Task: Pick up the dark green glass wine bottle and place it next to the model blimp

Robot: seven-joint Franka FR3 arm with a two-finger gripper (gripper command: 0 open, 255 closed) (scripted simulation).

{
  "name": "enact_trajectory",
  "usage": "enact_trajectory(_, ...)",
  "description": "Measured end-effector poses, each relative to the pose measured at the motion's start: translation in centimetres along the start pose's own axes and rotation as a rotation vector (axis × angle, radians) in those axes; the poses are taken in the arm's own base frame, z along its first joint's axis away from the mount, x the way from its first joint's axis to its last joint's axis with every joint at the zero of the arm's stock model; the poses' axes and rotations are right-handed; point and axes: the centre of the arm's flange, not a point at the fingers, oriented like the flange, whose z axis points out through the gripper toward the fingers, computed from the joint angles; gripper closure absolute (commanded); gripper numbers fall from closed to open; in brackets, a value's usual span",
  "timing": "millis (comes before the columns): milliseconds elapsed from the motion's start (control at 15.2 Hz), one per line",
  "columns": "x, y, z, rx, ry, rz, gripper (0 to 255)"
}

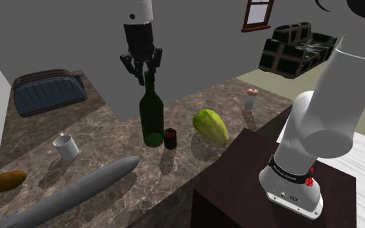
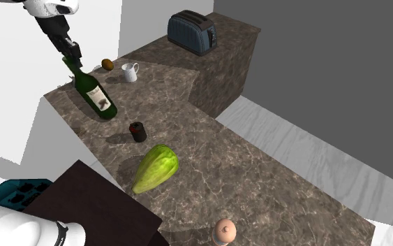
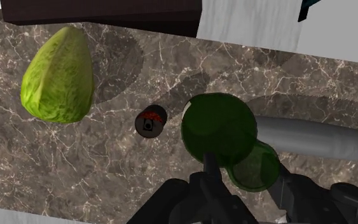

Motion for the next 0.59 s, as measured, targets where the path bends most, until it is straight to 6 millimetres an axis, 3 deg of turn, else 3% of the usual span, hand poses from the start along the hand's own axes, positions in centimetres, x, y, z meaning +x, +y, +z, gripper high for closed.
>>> enact_trajectory(396, -2.5, -7.6, 0.5, 0.000, 0.000, -0.002, 255)
enact_trajectory(594, -3.0, -8.4, 1.7, 0.000, 0.000, 0.000, 255)
